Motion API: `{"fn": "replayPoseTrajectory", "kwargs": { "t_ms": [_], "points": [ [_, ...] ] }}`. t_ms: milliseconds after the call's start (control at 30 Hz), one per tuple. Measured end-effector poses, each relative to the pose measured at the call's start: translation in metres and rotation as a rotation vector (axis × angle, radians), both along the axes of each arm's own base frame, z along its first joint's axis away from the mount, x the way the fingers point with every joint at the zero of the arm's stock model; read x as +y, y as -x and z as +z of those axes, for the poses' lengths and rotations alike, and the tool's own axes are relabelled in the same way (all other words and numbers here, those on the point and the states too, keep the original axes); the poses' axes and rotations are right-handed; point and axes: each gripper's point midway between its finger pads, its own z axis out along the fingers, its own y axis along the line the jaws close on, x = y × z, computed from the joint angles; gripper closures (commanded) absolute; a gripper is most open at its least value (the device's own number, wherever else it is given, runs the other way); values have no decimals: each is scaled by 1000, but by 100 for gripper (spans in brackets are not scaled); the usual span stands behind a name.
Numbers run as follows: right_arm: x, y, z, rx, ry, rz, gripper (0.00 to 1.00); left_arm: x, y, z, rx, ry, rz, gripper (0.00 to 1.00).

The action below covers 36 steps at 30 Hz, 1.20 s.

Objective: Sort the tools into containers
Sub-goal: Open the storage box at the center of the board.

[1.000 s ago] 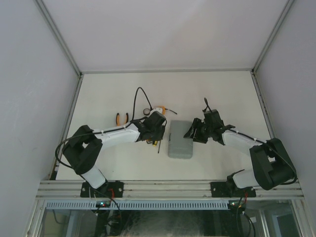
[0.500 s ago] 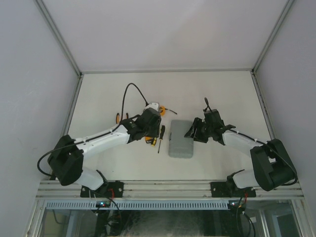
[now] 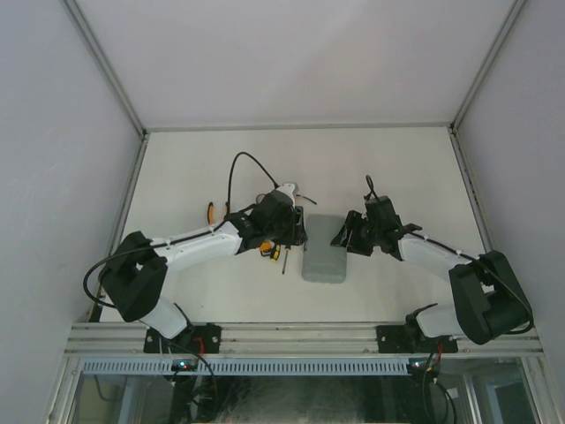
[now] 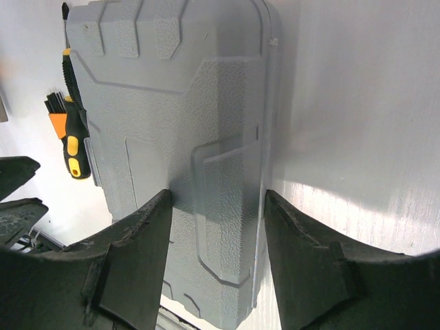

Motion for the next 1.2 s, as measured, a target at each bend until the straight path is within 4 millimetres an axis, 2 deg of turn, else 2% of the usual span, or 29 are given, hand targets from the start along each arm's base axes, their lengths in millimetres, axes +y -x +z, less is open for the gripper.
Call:
{"fn": "replayPoseTrajectory", "kwargs": {
  "t_ms": [200,533,833,1200],
  "points": [
    [0,0,0,-1,0,1,47,-9,-2,-4,20,37,-4,56],
    [2,1,0,-1,1,8,47,-4,-10,-14,53,41,47,57],
    [3,2,0,-1,1,11,47,-10,-6,-31,103,42,22,59],
    [4,2,0,-2,0,13,47,-8,-6,-37,123,42,28,61]
  ]
}}
